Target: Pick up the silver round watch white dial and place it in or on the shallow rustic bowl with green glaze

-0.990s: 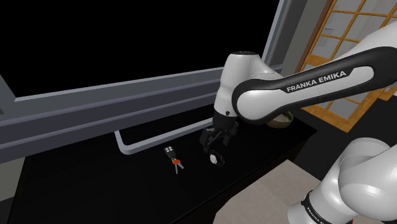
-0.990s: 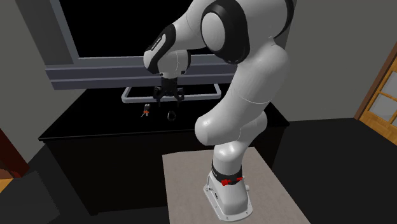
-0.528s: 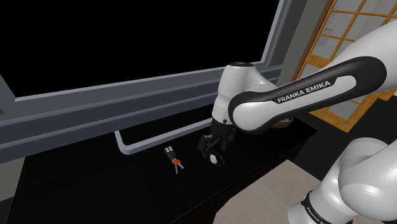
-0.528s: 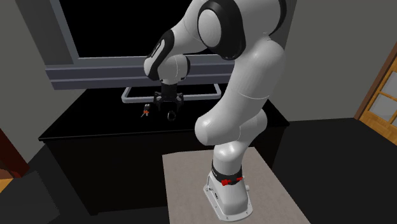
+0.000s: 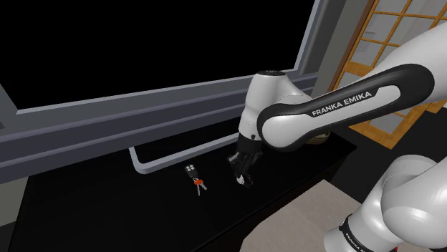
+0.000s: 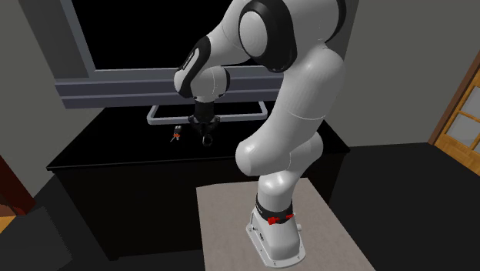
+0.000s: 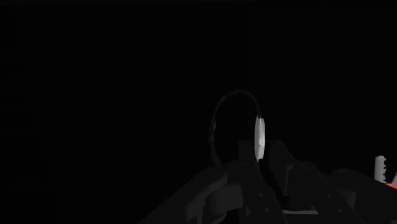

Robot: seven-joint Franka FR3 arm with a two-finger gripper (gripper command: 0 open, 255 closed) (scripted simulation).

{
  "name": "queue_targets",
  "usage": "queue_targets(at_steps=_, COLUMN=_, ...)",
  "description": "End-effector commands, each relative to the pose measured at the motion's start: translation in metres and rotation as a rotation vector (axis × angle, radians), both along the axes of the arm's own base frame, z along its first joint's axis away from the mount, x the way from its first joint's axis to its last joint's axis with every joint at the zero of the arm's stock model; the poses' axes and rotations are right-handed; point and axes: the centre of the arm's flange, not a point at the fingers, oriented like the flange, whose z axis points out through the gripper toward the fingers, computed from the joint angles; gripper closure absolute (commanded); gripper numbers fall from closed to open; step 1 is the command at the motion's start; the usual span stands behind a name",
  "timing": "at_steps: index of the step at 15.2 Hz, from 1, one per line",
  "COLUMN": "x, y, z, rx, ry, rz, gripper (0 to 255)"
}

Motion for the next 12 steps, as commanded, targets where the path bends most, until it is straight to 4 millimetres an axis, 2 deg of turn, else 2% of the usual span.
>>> queue_targets(at_steps=1, x=0.0, y=0.0, z=0.0, rx=0.0, ry=0.0, rz=0.0, gripper=255)
queue_targets(at_steps=7, x=0.0, y=0.0, z=0.0, rx=0.0, ry=0.0, rz=0.0, gripper=255)
queue_targets(at_steps=12, x=0.0, y=0.0, z=0.026, rx=0.0, ry=0.0, rz=0.0, gripper=255)
